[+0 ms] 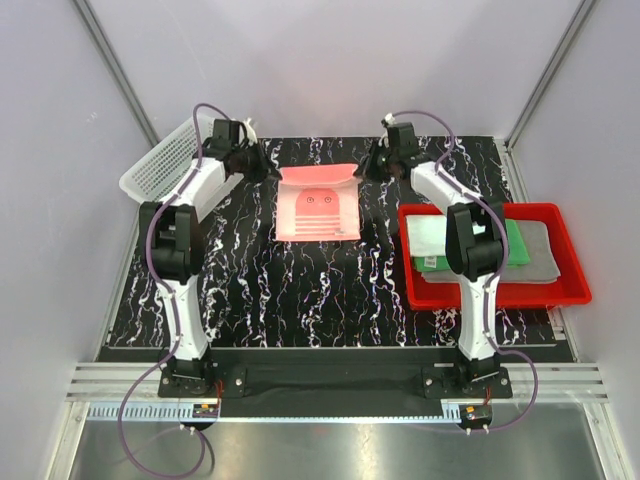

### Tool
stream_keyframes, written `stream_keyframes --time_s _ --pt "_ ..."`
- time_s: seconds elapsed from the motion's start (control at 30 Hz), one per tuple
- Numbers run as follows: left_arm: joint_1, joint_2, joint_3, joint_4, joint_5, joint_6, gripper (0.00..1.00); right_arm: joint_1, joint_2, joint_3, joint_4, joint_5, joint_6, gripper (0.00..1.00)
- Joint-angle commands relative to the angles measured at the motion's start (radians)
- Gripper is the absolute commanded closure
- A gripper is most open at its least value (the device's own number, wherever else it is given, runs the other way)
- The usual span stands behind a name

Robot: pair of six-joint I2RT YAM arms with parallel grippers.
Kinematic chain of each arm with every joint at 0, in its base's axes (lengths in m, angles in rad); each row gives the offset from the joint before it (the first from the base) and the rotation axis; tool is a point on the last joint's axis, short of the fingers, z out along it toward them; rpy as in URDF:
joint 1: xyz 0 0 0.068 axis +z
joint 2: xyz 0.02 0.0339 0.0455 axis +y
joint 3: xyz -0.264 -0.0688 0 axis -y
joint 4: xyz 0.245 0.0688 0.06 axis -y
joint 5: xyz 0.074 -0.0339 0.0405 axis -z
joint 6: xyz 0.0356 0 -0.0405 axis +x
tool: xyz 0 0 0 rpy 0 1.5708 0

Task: Fold and stack the towels
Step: Fold the towel

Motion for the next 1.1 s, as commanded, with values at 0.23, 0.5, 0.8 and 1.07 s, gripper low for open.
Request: stream_keyframes --time_s 0.23,0.5,0.8,1.07 --pt "-0.007 -0.157 -0.238 -0.077 0.023 0.069 1.0 -0.002 -0.229 -0.325 0.03 -0.069 -0.015 0.97" --pt "-0.018 -0.214 -0.385 -0.057 -0.071 0.079 1.0 0.0 -0.255 -0.477 0.056 -0.132 -0.007 0.89" --pt "-0.044 -0.264 -0.483 -0.106 -0.189 0.074 1.0 -0.002 -0.319 -0.529 -0.033 -0.181 -0.022 0.63" --pt "-0.07 -0.367 -0.669 -0.066 -0.247 0.009 1.0 0.024 -0.323 -0.466 -0.178 -0.119 -0.064 0.53"
